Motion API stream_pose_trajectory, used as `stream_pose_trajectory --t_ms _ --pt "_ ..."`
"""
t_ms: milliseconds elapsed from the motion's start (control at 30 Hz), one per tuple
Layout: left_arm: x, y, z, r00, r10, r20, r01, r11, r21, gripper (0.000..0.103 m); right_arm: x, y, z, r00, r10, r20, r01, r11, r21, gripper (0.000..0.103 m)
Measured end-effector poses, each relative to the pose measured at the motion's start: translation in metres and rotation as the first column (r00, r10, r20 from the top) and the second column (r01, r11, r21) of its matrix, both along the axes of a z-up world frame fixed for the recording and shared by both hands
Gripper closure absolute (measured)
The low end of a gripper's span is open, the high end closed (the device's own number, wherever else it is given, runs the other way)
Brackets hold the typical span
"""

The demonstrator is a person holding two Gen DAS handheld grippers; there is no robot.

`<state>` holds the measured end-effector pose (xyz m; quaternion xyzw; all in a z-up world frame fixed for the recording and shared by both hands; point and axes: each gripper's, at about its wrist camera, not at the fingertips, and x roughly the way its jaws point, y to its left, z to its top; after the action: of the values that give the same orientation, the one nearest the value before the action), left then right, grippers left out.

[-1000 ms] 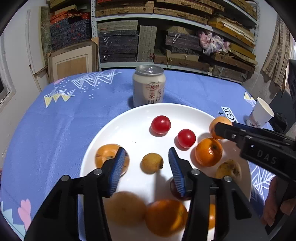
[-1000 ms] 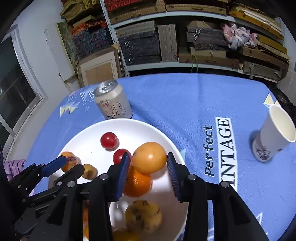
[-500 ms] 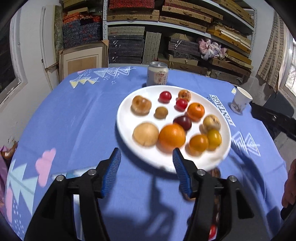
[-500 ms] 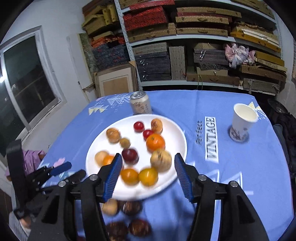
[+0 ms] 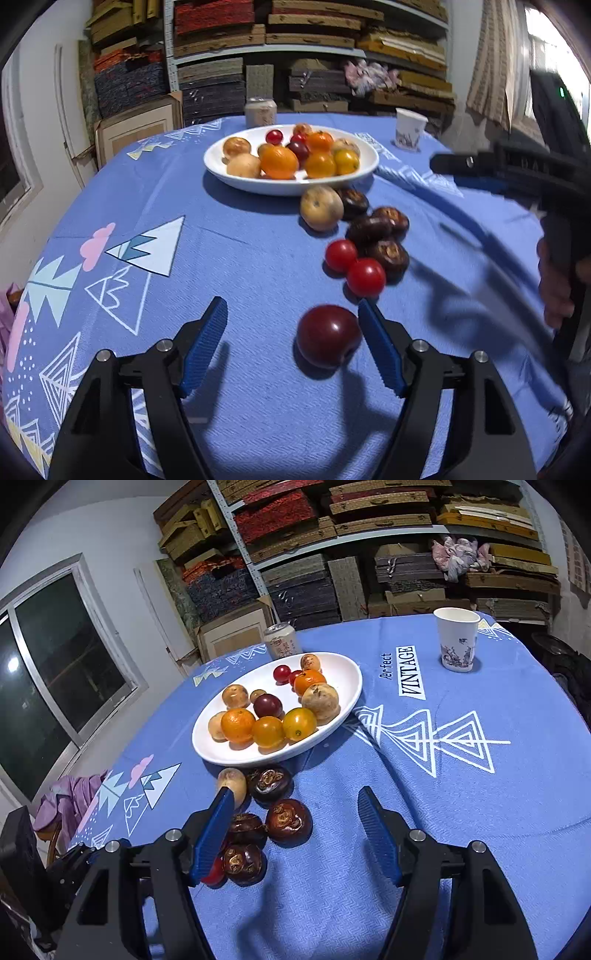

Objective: Organize fruits
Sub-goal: 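Grasp a dark red plum with the left tool while the right tool grasps a dark brown fruit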

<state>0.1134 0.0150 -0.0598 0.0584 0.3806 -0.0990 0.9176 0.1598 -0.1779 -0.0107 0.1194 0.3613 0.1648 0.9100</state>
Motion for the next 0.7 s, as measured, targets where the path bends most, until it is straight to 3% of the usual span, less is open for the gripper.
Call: stream_pose_trajectory --t_ms 267,333,500,600,700 --pt "0.018 0.002 -0.01 0.995 -0.01 -0.097 0.006 0.999 -0.046 0.033 -0.002 0.004 -0.005 1.0 0.015 -0.021 -0.015 1.0 -0.013 0.031" --pt "0.019 0.004 -0.01 0.994 -0.016 -0.104 0.009 0.998 -0.068 0.038 -0.001 0.004 -0.006 1.0 0.014 -0.023 -0.014 1.0 -0.016 0.031" --pt "0.014 0.0 -0.008 0.997 -0.041 -0.07 0.037 0.997 -0.062 0.065 0.002 0.008 -0.012 0.999 0.017 -0.051 -0.02 0.998 -0.054 0.031" --pt "0.015 0.006 -0.007 0.998 -0.004 -0.066 -0.001 0.998 -0.07 0.065 0.003 0.013 -0.018 0.998 0.021 -0.064 -0.027 0.996 -0.086 0.031" --pt "0.018 0.023 -0.003 0.995 0.094 -0.041 -0.097 0.992 -0.077 0.065 0.006 0.016 -0.024 0.997 0.013 -0.076 -0.023 0.991 -0.131 0.031"
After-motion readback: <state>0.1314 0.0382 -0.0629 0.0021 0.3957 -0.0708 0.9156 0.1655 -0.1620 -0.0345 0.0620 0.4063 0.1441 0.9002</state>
